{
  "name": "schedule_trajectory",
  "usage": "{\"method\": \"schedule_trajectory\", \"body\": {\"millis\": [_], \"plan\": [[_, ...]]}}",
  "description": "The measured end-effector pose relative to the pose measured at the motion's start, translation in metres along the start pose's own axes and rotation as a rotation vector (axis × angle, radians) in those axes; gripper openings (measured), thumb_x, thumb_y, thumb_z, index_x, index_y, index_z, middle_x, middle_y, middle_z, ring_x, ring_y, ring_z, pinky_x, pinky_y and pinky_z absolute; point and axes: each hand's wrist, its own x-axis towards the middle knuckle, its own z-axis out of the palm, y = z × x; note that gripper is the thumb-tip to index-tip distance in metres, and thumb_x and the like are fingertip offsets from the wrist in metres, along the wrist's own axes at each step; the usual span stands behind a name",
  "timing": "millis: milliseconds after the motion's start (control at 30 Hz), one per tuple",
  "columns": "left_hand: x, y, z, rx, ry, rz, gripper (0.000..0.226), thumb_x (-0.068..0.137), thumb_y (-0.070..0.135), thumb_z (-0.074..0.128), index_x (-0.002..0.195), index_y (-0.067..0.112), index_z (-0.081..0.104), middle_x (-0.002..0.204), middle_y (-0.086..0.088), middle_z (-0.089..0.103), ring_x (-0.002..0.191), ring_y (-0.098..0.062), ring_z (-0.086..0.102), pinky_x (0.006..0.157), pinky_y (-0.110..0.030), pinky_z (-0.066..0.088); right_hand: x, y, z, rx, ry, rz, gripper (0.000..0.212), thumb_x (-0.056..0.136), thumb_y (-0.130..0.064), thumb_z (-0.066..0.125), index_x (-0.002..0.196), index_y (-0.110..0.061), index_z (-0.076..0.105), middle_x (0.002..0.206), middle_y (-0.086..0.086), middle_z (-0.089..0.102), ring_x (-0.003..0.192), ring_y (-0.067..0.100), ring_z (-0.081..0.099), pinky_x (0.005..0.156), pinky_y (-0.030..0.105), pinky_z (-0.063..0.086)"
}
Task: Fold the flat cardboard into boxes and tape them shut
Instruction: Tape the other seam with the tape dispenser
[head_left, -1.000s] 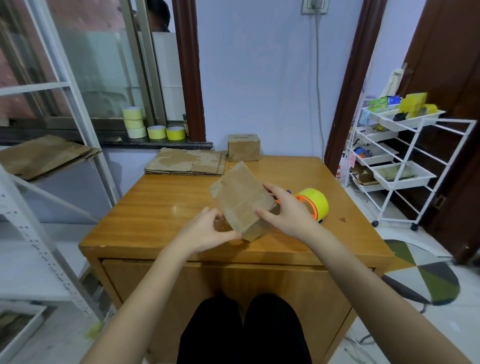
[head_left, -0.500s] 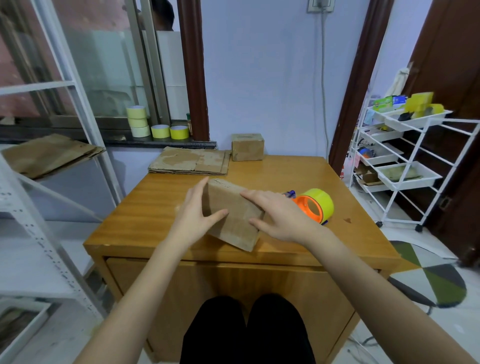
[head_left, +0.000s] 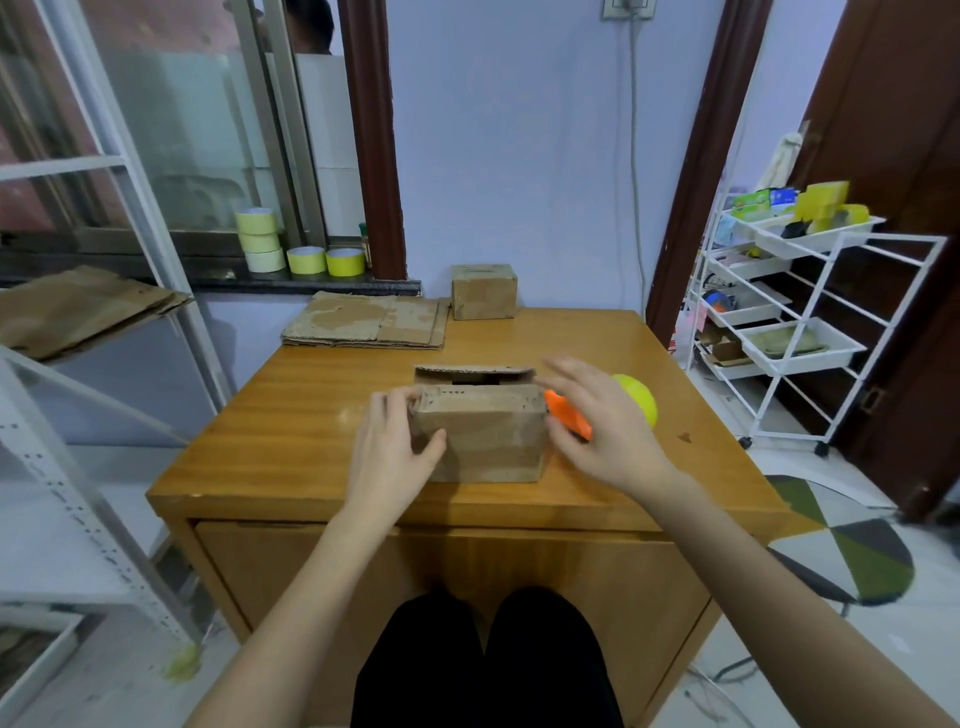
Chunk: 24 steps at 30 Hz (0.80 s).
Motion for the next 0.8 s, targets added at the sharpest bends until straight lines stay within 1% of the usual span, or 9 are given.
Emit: {"method": "schedule_trajectory", "body": {"millis": [67, 133, 267, 333, 400, 500, 600, 700, 800], "plan": [[0.001, 0.003, -0.004, 0.016, 0.009, -0.014, 0.058, 0.084, 0.032, 0.069, 0.131, 0.01, 0.043, 0.13, -0.006, 0.043, 0.117, -0.021, 0.046, 0.094, -0.028, 0.037, -0.006, 0.011, -0.012, 0.02, 0.115, 0.209, 0.043, 0.087, -0.027, 0.055, 0.128, -0.013, 0.056, 0.142, 0.004, 0.048, 0.133, 0.019, 0.042, 0.106, 0.032, 0.037], [0.003, 0.007, -0.008, 0.036, 0.035, 0.0, 0.062, 0.084, 0.035, 0.067, 0.133, 0.008, 0.042, 0.134, -0.007, 0.042, 0.124, -0.02, 0.042, 0.103, -0.031, 0.033, -0.013, 0.028, -0.021, 0.031, 0.129, 0.439, 0.054, 0.086, -0.027, 0.065, 0.136, -0.013, 0.047, 0.145, 0.004, 0.043, 0.136, 0.019, 0.037, 0.107, 0.036, 0.036], [0.007, 0.028, -0.008, 0.086, 0.069, 0.122, 0.06, 0.086, 0.034, 0.062, 0.136, 0.007, 0.044, 0.143, -0.007, 0.041, 0.137, -0.021, 0.032, 0.113, -0.036, 0.023, -0.032, 0.057, -0.024, 0.15, -0.055, 0.857, 0.096, 0.078, -0.04, 0.077, 0.15, -0.013, 0.019, 0.153, 0.008, 0.028, 0.14, 0.022, 0.029, 0.111, 0.041, 0.033], [0.007, 0.045, -0.002, 0.083, 0.078, 0.193, 0.054, 0.086, 0.031, 0.062, 0.132, 0.007, 0.049, 0.141, -0.007, 0.044, 0.137, -0.021, 0.032, 0.112, -0.035, 0.021, -0.039, 0.063, -0.015, 0.24, -0.139, 0.977, 0.104, 0.074, -0.039, 0.079, 0.15, -0.013, 0.014, 0.153, 0.01, 0.028, 0.138, 0.026, 0.033, 0.109, 0.044, 0.036], [0.005, 0.062, 0.007, 0.081, 0.065, 0.279, 0.045, 0.084, 0.026, 0.064, 0.124, 0.008, 0.056, 0.136, -0.007, 0.05, 0.135, -0.023, 0.037, 0.11, -0.036, 0.024, -0.044, 0.066, -0.005, 0.281, -0.153, 1.03, 0.095, 0.074, -0.037, 0.08, 0.146, -0.012, 0.022, 0.146, 0.011, 0.038, 0.129, 0.027, 0.043, 0.103, 0.043, 0.042], [-0.001, 0.077, 0.024, 0.108, 0.031, 0.429, 0.027, 0.078, 0.02, 0.067, 0.104, 0.012, 0.067, 0.125, -0.009, 0.06, 0.129, -0.027, 0.046, 0.105, -0.038, 0.031, -0.043, 0.067, 0.003, 0.312, -0.088, 1.057, 0.059, 0.078, -0.03, 0.078, 0.122, -0.009, 0.044, 0.118, 0.01, 0.056, 0.103, 0.023, 0.054, 0.082, 0.034, 0.045], [-0.007, 0.086, 0.035, 0.09, 0.009, 0.548, 0.02, 0.079, 0.022, 0.054, 0.091, 0.013, 0.068, 0.114, -0.009, 0.064, 0.125, -0.027, 0.051, 0.101, -0.04, 0.042, -0.042, 0.069, 0.0, 0.329, 0.034, 1.035, 0.034, 0.077, -0.025, 0.078, 0.097, -0.009, 0.056, 0.094, 0.009, 0.064, 0.09, 0.028, 0.06, 0.076, 0.039, 0.049], [-0.01, 0.095, 0.043, 0.125, -0.025, 0.652, 0.025, 0.079, 0.023, 0.049, 0.09, 0.014, 0.069, 0.112, -0.008, 0.065, 0.124, -0.027, 0.052, 0.101, -0.038, 0.043, -0.044, 0.065, -0.012, 0.332, 0.164, 1.004, 0.02, 0.076, -0.016, 0.077, 0.081, -0.013, 0.058, 0.073, 0.005, 0.062, 0.074, 0.025, 0.06, 0.065, 0.032, 0.049], [-0.007, 0.106, 0.05, 0.156, -0.03, 0.766, 0.025, 0.074, 0.014, 0.066, 0.099, 0.012, 0.07, 0.115, -0.009, 0.065, 0.123, -0.027, 0.053, 0.103, -0.038, 0.041, -0.037, 0.056, -0.036, 0.374, 0.255, 0.959, 0.017, 0.077, -0.011, 0.075, 0.087, -0.008, 0.061, 0.072, 0.003, 0.061, 0.068, 0.017, 0.057, 0.057, 0.016, 0.046]]}}
